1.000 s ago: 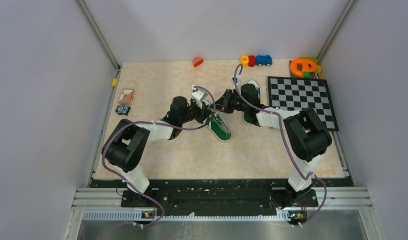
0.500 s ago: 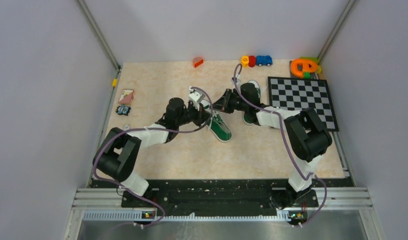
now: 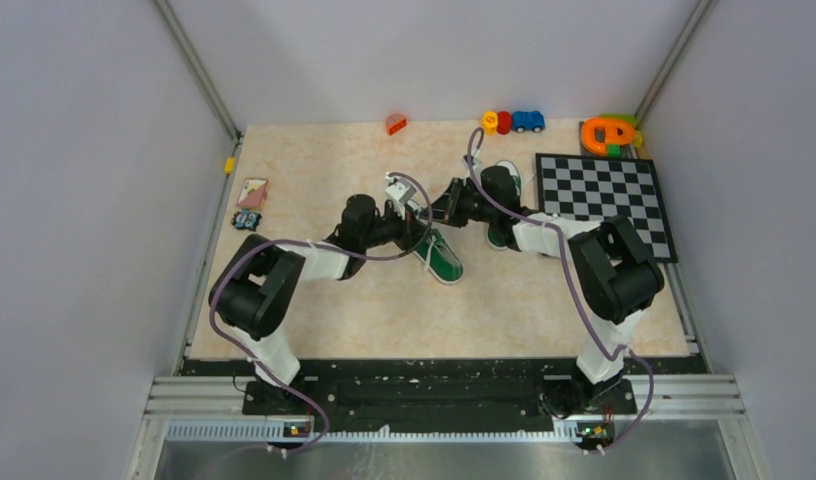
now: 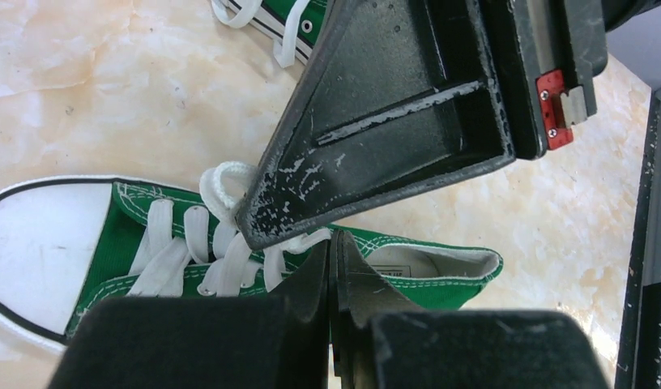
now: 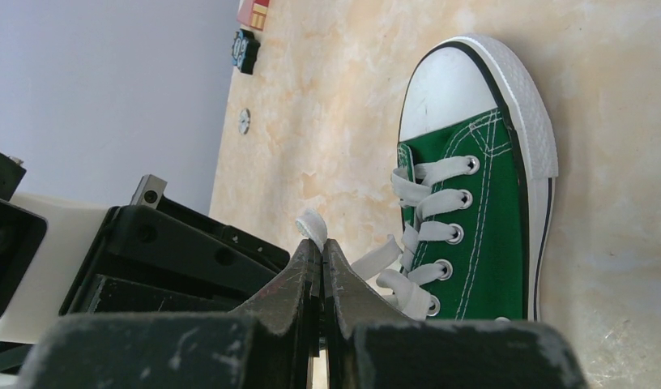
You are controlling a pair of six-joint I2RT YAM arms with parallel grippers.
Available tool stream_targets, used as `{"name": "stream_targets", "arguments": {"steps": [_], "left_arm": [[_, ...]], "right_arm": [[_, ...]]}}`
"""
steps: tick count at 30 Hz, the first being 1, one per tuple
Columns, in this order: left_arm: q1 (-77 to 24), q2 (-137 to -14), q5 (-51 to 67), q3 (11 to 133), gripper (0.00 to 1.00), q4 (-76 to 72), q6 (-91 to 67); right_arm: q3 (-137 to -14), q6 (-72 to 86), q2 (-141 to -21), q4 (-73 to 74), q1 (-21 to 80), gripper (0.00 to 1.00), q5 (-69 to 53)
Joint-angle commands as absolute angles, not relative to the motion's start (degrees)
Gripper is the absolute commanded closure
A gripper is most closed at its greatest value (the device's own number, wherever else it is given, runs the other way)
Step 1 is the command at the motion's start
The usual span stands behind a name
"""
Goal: Tie the shoes
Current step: Cross the shoelace with the shoelace.
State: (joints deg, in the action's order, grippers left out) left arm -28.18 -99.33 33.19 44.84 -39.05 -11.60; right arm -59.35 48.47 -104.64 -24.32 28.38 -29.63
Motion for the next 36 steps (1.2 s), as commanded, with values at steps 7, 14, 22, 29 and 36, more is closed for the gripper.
{"name": "stream_targets", "arguments": {"steps": [7, 14, 22, 29, 36], "left_arm": [[-27.52, -100.63, 30.38, 46.84, 1.00, -46.42, -12.83], [-27.33, -100.50, 27.53, 45.82, 1.00, -49.05, -13.36], [-27.33, -101.47, 23.54, 44.90, 1.00, -50.30, -12.93], [-27.42, -101.10, 20.31, 42.92, 1.00, -52.25, -12.70], [-27.46, -102.87, 21.93, 41.42, 1.00, -61.27, -15.43]], "right_arm": [[-61.70, 48.29, -103.62, -26.43, 28.96, 1.00, -29.88], [-61.50, 48.55, -103.62, -26.94, 28.92, 1.00, -29.90], [-60.82, 48.85, -103.62, -27.40, 28.93, 1.00, -29.72], [-60.81, 48.28, -103.60, -26.85, 28.92, 1.00, -28.94], [-61.23, 48.23, -104.15, -26.87, 29.55, 1.00, -28.91]]}}
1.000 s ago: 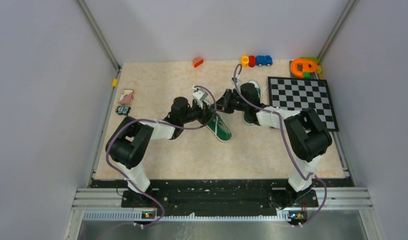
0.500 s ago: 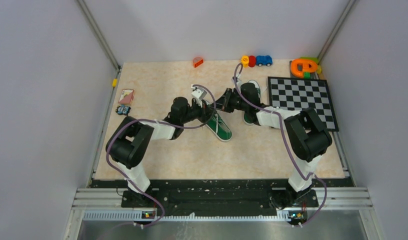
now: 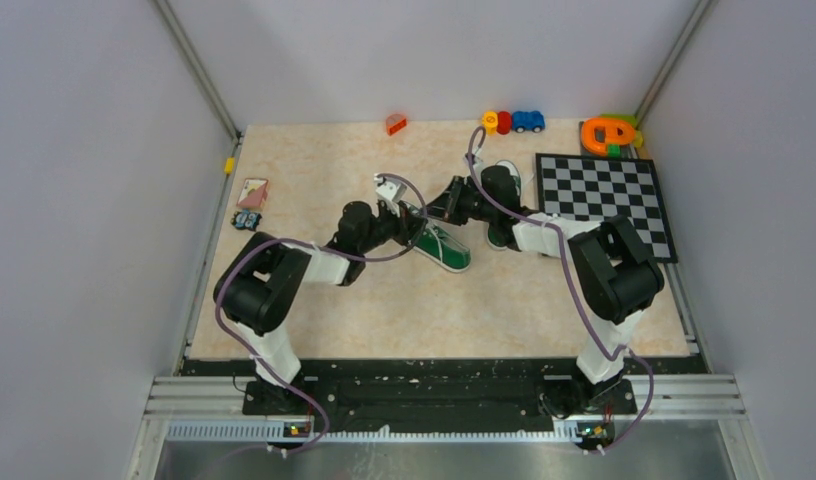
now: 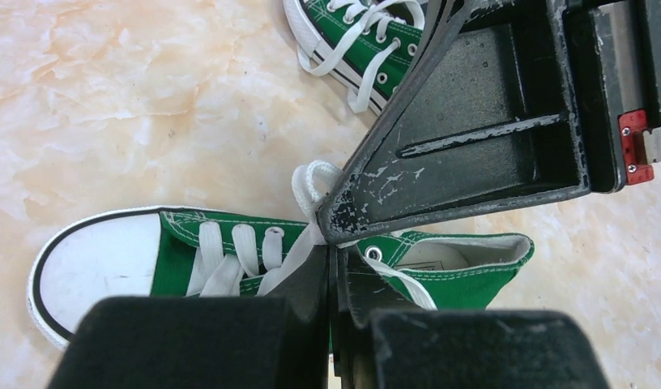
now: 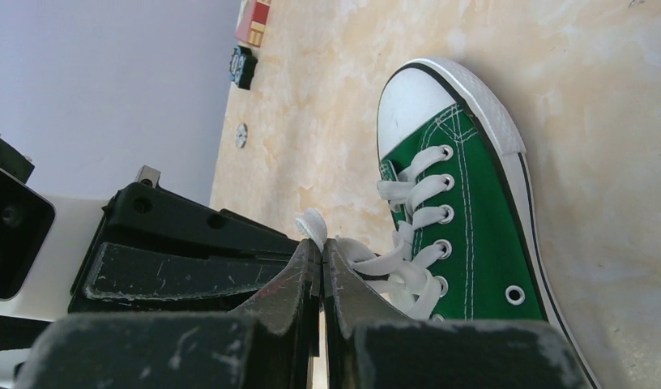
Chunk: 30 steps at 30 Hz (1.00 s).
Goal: Tie the shoes
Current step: Cross the shoelace with the shoelace.
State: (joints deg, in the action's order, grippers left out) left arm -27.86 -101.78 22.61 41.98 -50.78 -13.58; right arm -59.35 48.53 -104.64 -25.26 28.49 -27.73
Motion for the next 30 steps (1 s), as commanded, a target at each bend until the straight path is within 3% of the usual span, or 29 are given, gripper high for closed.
{"name": "stream_targets", "arguments": {"steps": [1, 17, 30], "left_arm": [[-27.49, -103.30, 22.55, 41.54, 1.00, -62.28, -16.07], [-28.05, -95.58, 21.36, 34.85, 1.00, -56.49, -20.51], [-29.88, -99.59, 25.08, 38.41, 1.00, -60.92, -23.47]], "right_arm": [[-61.26, 48.28, -104.11, -26.83, 29.54, 1.00, -28.92], [-62.31, 47.01, -103.72, -24.97, 29.44, 1.00, -28.02], [-62.42, 47.24, -103.36, -24.91, 29.44, 1.00, -28.33]]}}
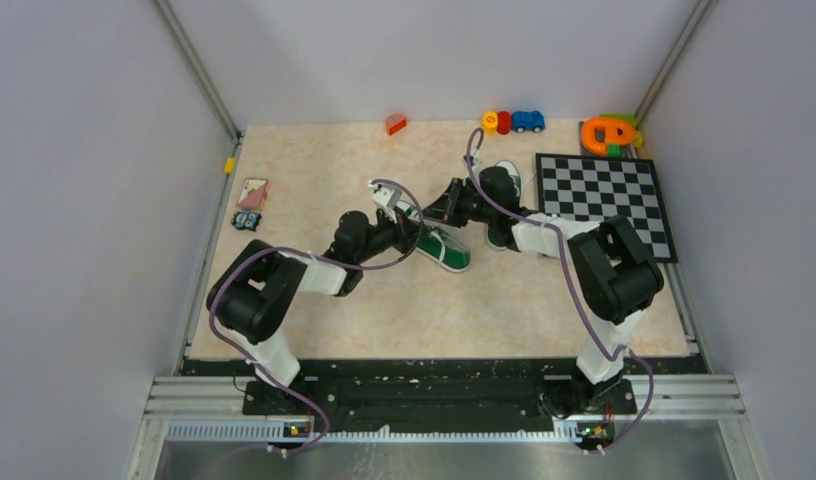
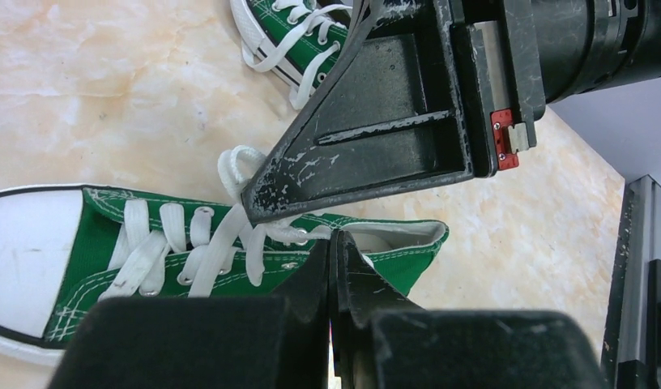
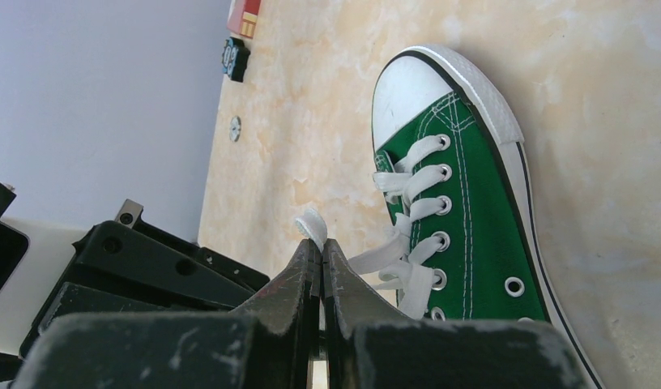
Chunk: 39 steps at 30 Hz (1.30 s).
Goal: Tie the shoes
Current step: Cross the shoelace with the shoelace.
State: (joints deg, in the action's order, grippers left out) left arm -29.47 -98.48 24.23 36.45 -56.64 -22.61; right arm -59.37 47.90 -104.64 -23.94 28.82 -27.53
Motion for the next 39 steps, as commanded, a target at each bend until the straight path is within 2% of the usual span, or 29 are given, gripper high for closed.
{"name": "stream_targets", "arguments": {"steps": [1, 20, 32, 39], "left_arm": [[-29.96, -99.98, 25.01, 38.67, 1.00, -61.27, -23.47], [-29.92, -105.46, 20.90, 41.82, 1.00, -65.76, -20.70], [-30.14, -107.89, 16.24, 38.35, 1.00, -74.28, -19.43], [-30.10, -106.11, 14.55, 37.74, 1.00, -72.31, -16.99]], "right_arm": [[-62.38, 47.28, -103.36, -25.00, 29.44, 1.00, -28.45], [-62.44, 48.39, -103.60, -25.75, 29.47, 1.00, -29.00], [-62.66, 48.27, -104.32, -26.00, 29.45, 1.00, -29.00], [-62.53, 48.06, -104.24, -25.68, 29.45, 1.00, -28.74]]}}
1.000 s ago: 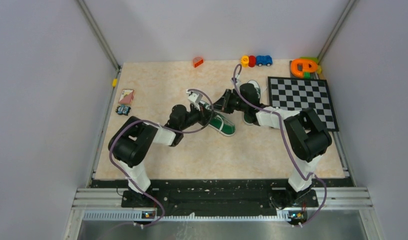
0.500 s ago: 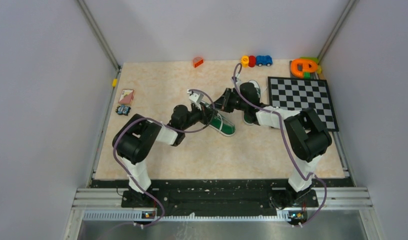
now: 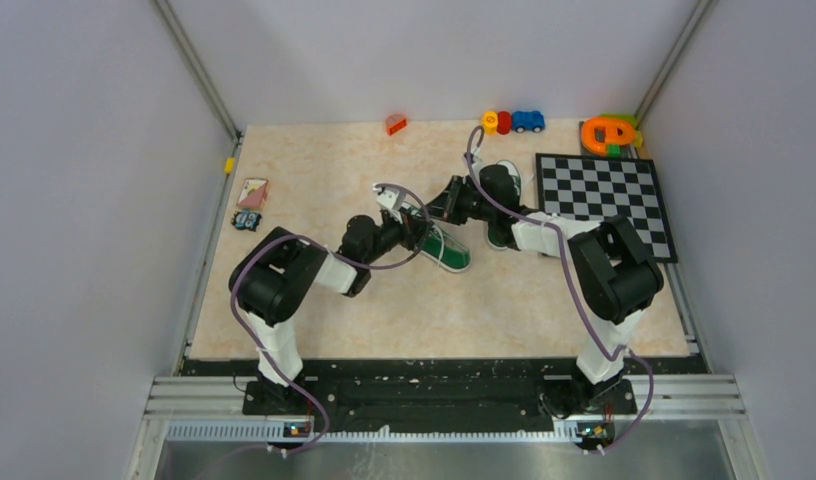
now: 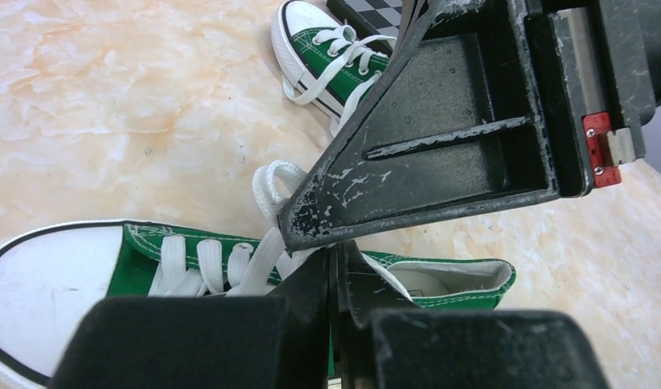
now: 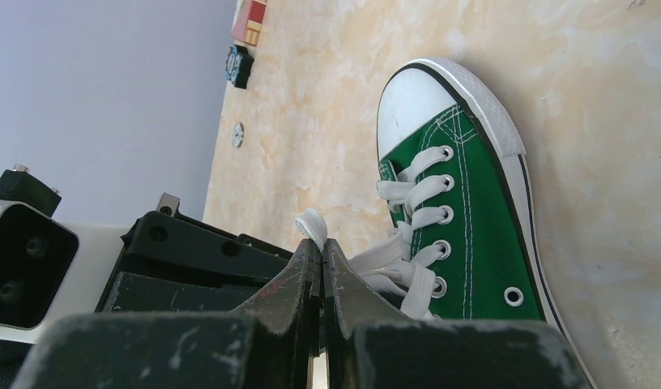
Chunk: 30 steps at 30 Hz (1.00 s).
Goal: Tie the shoes
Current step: Cross the shoelace with the shoelace.
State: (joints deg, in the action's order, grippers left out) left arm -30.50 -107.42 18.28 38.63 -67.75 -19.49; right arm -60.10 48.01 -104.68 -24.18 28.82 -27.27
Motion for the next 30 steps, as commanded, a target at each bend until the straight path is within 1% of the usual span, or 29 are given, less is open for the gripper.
{"name": "stream_targets", "arguments": {"steps": [1, 6, 14, 18, 27, 30], "left_arm": [[-30.12, -105.75, 14.33, 37.47, 1.00, -72.25, -16.69], [-30.09, -105.88, 13.65, 36.72, 1.00, -74.60, -16.32], [-30.15, -110.63, 15.66, 36.70, 1.00, -87.28, -20.72], [-30.14, -111.45, 16.58, 37.63, 1.00, -85.84, -21.80], [-30.22, -115.31, 15.74, 38.17, 1.00, -92.65, -28.01], [-30.53, -116.23, 14.54, 38.98, 1.00, -92.81, -29.42]], "right_arm": [[-62.50, 48.06, -104.24, -25.71, 29.44, 1.00, -28.74], [-62.03, 48.58, -104.59, -26.42, 29.44, 1.00, -28.91], [-62.09, 48.82, -104.41, -26.39, 29.44, 1.00, -29.00], [-62.05, 48.95, -104.33, -26.36, 29.44, 1.00, -29.00], [-60.40, 51.20, -104.34, -28.97, 29.44, 1.00, -28.76], [-59.58, 52.05, -104.17, -30.02, 29.44, 1.00, -28.41]]}}
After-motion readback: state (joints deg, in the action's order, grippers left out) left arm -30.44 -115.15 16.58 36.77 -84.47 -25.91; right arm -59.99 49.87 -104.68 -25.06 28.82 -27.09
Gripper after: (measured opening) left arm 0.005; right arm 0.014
